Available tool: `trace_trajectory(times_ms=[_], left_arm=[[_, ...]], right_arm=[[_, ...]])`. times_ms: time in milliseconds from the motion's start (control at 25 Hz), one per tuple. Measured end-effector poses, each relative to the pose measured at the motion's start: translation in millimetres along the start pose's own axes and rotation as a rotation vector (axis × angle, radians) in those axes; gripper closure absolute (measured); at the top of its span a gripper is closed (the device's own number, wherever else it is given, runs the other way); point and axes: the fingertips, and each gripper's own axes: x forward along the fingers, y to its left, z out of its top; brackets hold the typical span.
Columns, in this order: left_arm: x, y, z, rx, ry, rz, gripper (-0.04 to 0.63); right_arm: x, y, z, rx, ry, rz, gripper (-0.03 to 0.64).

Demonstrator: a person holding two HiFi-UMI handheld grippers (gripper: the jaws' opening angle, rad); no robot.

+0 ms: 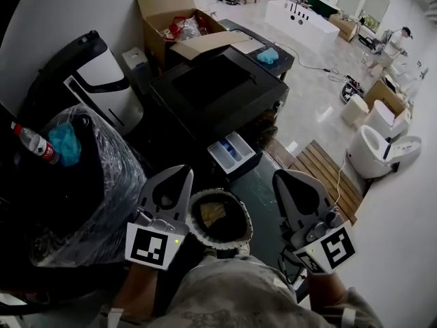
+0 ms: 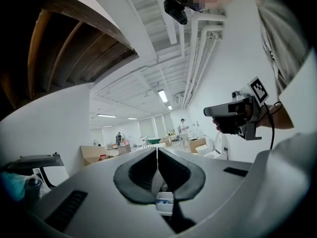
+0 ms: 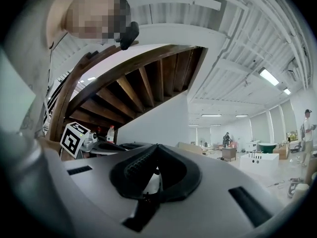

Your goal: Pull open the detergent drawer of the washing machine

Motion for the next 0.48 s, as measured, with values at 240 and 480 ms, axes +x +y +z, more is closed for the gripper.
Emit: trace_trajectory(times_ms=[240, 480], left_arm=[[-11.8, -0.7, -0.7, -0.019, 0.009, 0.013, 0.574], [-15.1, -1.1, -3.1, -0.02, 0.015, 0.019, 0.574]], right_arm=[[2.3, 9.0, 2.4, -0.033, 0.01, 0.02, 0.586], [4.0, 9.7, -0.3, -0.031, 0.015, 0.029, 0.586]])
